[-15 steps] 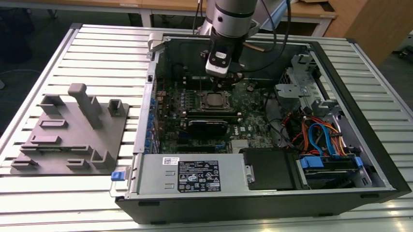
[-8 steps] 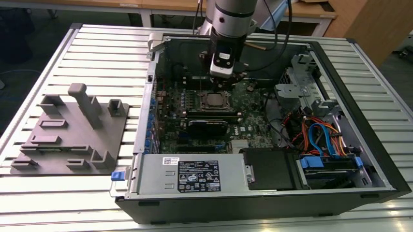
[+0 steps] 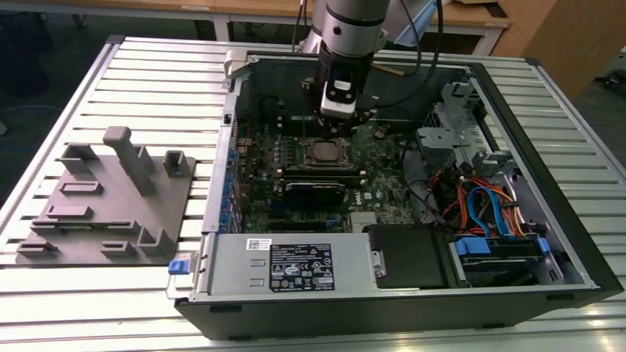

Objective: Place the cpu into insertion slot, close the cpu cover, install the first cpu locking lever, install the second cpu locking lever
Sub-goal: 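Install the first cpu locking lever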

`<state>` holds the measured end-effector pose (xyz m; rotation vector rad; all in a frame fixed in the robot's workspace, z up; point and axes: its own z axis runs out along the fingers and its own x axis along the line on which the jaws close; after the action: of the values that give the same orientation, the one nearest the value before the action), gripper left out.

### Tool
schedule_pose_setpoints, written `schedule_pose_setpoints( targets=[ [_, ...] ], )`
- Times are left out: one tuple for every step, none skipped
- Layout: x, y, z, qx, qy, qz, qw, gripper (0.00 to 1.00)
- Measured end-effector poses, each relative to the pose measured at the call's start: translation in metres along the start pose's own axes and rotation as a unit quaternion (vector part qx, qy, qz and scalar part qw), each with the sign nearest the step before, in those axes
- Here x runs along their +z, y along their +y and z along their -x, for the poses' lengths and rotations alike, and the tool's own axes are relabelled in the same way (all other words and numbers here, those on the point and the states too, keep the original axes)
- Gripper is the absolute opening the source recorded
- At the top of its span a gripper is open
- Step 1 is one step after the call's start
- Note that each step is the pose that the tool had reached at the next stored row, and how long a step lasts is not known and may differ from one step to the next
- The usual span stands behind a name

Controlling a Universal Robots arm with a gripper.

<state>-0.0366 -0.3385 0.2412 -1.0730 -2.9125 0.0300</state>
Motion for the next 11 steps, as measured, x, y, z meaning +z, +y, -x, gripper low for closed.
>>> schedule_pose_setpoints(
  targets=[
    [0.0000, 0.0000, 0.0000, 0.000, 0.0000, 0.0000, 1.0000, 0.10],
    [0.0000, 0.0000, 0.0000, 0.000, 0.0000, 0.0000, 1.0000, 0.10],
    [0.0000, 0.0000, 0.0000, 0.000, 0.0000, 0.0000, 1.0000, 0.10],
    [0.0000, 0.0000, 0.0000, 0.000, 0.0000, 0.0000, 1.0000, 0.10],
    [0.0000, -0.0002, 0.0001, 0.000, 0.0000, 0.0000, 1.0000, 0.10],
    [0.0000, -0.0005, 0.0003, -0.001, 0.0000, -0.0001, 1.0000, 0.10],
    [0.0000, -0.0011, 0.0004, -0.003, -0.0001, -0.0001, 1.0000, 0.10],
    [0.0001, -0.0015, 0.0003, -0.006, -0.0002, -0.0001, 1.0000, 0.10],
    [0.0001, -0.0018, 0.0002, -0.011, -0.0003, -0.0002, 0.9999, 0.10],
    [0.0001, -0.0020, 0.0001, -0.016, -0.0005, -0.0004, 0.9999, 0.10],
    [0.0001, -0.0022, 0.0001, -0.022, -0.0007, -0.0006, 0.9998, 0.10]
  ],
)
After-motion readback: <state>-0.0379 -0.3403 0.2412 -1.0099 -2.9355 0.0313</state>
